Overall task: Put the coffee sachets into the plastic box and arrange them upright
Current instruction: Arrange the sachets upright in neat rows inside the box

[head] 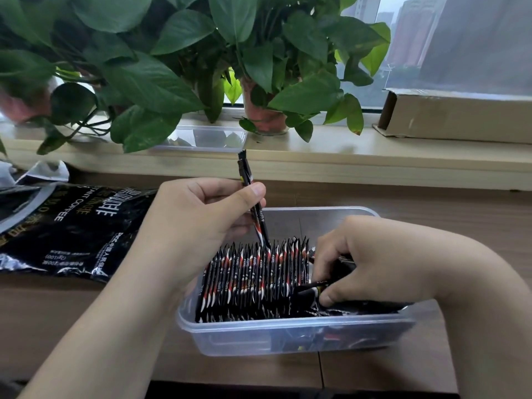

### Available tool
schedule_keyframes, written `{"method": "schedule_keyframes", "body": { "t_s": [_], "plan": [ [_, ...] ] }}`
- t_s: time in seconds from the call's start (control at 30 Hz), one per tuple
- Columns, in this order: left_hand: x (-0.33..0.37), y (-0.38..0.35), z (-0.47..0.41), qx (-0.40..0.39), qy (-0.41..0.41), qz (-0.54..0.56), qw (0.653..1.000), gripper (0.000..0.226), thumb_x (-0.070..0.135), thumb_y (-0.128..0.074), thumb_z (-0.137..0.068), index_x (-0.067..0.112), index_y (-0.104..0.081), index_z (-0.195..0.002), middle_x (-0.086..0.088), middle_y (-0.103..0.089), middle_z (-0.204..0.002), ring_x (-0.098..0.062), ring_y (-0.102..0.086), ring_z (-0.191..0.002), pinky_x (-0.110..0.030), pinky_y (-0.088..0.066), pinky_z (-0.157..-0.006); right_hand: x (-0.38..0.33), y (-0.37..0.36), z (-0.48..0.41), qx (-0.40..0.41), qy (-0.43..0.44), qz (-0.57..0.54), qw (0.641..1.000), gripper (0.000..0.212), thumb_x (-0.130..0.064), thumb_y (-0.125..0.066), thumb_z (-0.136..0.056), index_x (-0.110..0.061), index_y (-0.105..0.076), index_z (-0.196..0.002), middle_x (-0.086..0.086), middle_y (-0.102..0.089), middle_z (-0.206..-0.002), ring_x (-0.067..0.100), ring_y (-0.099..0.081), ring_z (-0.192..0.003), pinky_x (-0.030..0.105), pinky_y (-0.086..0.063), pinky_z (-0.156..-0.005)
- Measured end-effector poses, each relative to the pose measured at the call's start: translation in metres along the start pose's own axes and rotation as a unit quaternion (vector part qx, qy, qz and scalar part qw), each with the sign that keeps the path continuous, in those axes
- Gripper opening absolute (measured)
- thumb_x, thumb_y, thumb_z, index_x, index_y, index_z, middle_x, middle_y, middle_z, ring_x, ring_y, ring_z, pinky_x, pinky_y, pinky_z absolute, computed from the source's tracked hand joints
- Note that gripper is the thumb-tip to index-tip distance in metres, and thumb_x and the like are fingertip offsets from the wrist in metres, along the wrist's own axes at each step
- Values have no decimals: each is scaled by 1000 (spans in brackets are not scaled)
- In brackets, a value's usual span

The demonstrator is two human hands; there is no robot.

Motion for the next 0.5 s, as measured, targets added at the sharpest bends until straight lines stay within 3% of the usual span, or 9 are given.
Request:
{"method": "schedule_keyframes", "body": {
  "t_s": [0.17, 0.23, 0.3, 0.37, 0.5],
  "plan": [
    [0, 1, 1, -3, -4, 2, 1000, 10, 20, -77, -81, 11, -80, -77, -9, -81, -82, -34, -78, -82, -41, -65, -78, -1, 9, -3, 62, 46, -58, 995, 7, -32, -81, -79, -29, -74, -76, -10, -72, -83, 13, -69, -77, 39, -55, -78],
    [1, 1, 1, 0, -5, 1, 1000, 12, 22, -78, -80, 11, -81, -77, -9, -81, -83, -38, -76, -85, -48, -63, -83, -1, 19, -1, 119, 53, -118, 984, 9, -29, -80, -80, -29, -74, -73, -3, -73, -78, 14, -69, -69, 36, -56, -69],
    [2, 1, 1, 2, -4, 5, 1000, 13, 25, -78, -78, 12, -82, -79, -9, -81, -84, -39, -76, -85, -52, -62, -85, 0, 29, 2, 195, 45, -191, 961, 7, -28, -80, -80, -27, -76, -74, 2, -73, -69, 11, -62, -56, 25, -50, -56],
    [4, 0, 2, 2, -5, 11, 1000, 15, 27, -79, -75, 14, -82, -80, -8, -81, -85, -39, -76, -85, -51, -62, -84, 1, 36, 5, 272, 30, -235, 933, 6, -27, -80, -79, -24, -78, -74, 6, -71, -66, 7, -53, -51, 17, -41, -54],
    [5, -2, 5, -11, -1, 37, 999, 24, 27, -79, -67, 8, -81, -83, -12, -80, -84, -37, -77, -81, -37, -65, -71, -8, 43, 13, 425, 6, -241, 872, 7, -28, -83, -76, -24, -78, -72, 0, -71, -65, 6, -55, -51, 18, -43, -52]
  ]
}}
Point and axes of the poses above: each hand's wrist, its own z-axis away from the middle knuckle, its own y-axis out of the back of the hand, x = y × z, the point moved 5 cm from there along -z, towards the middle knuckle
